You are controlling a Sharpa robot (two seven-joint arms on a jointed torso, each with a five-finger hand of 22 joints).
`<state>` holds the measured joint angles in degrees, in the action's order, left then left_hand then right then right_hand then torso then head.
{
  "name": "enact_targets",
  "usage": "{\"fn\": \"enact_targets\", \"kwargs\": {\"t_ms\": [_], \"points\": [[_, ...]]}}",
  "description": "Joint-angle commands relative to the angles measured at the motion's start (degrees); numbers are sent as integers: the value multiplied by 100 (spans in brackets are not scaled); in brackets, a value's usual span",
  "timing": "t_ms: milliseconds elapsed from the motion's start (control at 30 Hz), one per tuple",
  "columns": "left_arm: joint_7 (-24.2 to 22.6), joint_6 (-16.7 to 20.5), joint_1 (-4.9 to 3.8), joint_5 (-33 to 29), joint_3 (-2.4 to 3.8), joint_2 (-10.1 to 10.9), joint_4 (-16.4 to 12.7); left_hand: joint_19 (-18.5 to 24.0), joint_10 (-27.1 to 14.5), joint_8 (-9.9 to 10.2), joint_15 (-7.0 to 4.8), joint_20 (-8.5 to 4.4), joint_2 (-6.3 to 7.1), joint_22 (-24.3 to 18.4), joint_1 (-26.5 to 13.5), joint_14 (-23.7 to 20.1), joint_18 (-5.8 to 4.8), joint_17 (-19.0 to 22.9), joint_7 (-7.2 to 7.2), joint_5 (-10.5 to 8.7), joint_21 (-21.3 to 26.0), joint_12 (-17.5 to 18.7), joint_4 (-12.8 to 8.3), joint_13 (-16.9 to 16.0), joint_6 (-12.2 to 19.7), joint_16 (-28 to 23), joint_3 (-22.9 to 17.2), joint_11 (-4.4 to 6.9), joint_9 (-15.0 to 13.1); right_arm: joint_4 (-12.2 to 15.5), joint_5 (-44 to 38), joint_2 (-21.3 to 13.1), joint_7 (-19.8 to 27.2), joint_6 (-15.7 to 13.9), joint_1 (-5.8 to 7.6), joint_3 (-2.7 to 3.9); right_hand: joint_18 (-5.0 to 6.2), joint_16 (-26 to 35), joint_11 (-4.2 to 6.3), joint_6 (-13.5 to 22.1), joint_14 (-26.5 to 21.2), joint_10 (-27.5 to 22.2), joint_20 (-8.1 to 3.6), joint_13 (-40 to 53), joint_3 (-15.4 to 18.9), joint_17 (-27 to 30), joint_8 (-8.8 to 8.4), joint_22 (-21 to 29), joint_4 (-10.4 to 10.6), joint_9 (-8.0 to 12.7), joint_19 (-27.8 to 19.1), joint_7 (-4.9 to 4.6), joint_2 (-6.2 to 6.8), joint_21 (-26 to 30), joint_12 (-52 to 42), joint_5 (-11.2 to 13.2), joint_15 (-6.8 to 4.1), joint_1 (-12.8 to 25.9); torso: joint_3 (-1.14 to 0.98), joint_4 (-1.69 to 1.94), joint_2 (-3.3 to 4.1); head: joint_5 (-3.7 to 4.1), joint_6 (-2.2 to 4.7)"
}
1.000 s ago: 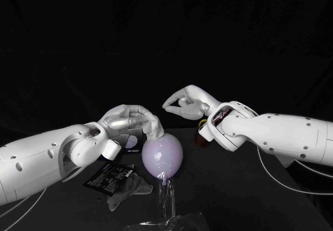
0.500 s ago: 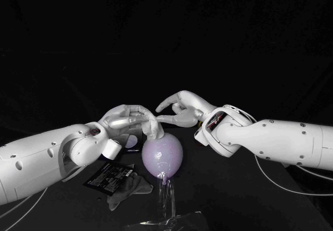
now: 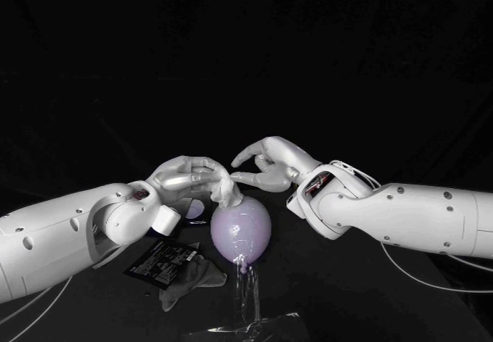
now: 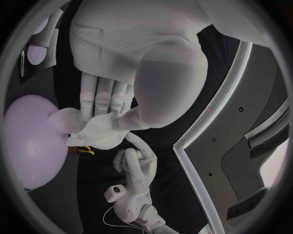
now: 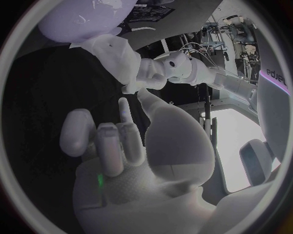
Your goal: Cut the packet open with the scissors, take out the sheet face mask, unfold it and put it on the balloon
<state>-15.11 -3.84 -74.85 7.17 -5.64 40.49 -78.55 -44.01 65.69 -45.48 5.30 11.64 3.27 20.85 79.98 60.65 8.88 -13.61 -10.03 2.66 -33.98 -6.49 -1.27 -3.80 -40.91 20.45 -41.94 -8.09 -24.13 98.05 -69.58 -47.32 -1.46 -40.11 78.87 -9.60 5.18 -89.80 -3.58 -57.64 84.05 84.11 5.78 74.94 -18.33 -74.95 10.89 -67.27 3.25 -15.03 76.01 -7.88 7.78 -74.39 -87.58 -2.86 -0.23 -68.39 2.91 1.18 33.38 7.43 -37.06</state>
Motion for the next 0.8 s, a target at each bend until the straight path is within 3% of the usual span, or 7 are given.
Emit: {"fn": "enact_targets", "kwargs": {"t_ms": [33, 333, 500, 800], "points": [[56, 68, -5, -145, 8, -8, -32, 32, 155, 146, -52, -39, 63, 38, 16, 122, 97, -39, -127, 6, -54, 1, -28, -4, -212, 5, 61, 47, 4, 33, -357, 14, -329, -345, -11, 3, -24, -20, 52, -95, 595, 452, -8, 1294, 59, -1505, 67, -41, 49, -21, 59, 29, -8, -46, -35, 10, -33, -66, 0, -2, 1, -3, 3], [64, 388, -6, -442, 14, 10, -99, 47, 395, 381, -118, -17, 62, 65, 0, 305, 117, -149, -69, 9, -96, 6, -31, -19, -416, 19, 122, 118, 134, 215, -565, -85, -454, -398, -23, 3, -49, -20, 98, -194, 595, 495, -41, 1355, 97, -1505, 126, -161, 94, -47, 142, 79, -30, -127, -94, 11, -72, -157, 5, -8, 2, 0, 22], [315, 729, -30, -507, 77, 30, -107, 48, 463, 448, -138, -8, 76, 69, -17, 357, 122, -192, -53, 8, -105, 0, -32, -25, -467, 38, 158, 138, 162, 199, -500, -99, -470, -418, -25, 4, -42, -20, 101, -195, 595, 487, -44, 1342, 97, -1505, 128, -129, 95, -48, 123, 81, -32, -104, -81, 10, -75, -167, -1, 7, -15, -19, 41], [1425, 1220, -341, -114, 123, -51, 24, -145, 674, 648, -223, -51, 92, 103, -58, 560, 166, -325, 34, 9, -211, -36, -22, -32, -652, 121, 278, 227, 238, -13, 88, -77, -364, -384, 0, 17, -32, -20, 107, -195, 595, 482, -51, 1333, 94, -1505, 129, -86, 96, -48, 98, 86, -44, -73, -72, 7, -82, -205, -6, -4, -10, -57, 56]]}}
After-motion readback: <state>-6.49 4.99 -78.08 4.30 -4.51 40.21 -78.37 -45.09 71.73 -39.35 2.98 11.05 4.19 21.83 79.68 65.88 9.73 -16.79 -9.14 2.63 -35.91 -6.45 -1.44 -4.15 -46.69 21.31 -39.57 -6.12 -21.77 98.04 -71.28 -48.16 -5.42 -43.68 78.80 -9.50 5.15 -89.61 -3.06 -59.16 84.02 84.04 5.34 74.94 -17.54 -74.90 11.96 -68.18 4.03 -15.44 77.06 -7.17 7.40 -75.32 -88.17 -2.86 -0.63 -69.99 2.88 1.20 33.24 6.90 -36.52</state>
